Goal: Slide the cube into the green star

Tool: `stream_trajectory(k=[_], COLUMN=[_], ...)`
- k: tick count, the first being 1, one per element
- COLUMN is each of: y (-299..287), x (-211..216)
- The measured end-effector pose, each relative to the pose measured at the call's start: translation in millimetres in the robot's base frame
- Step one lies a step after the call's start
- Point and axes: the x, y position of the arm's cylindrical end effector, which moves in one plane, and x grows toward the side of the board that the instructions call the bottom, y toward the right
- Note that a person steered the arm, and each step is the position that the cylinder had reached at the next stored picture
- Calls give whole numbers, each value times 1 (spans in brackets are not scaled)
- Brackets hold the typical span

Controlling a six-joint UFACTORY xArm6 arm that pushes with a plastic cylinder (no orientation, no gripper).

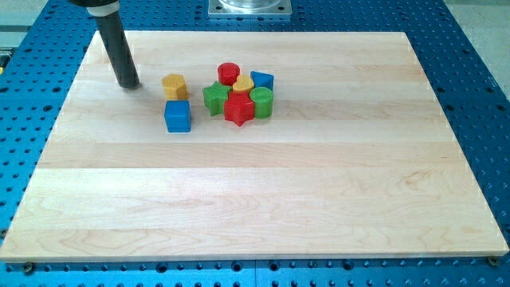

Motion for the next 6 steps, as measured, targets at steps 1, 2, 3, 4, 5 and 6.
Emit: stream_trajectory(k=[1,2,3,4,5,6], y=[72,102,66,37,21,28], x=[0,0,1,16,44,62])
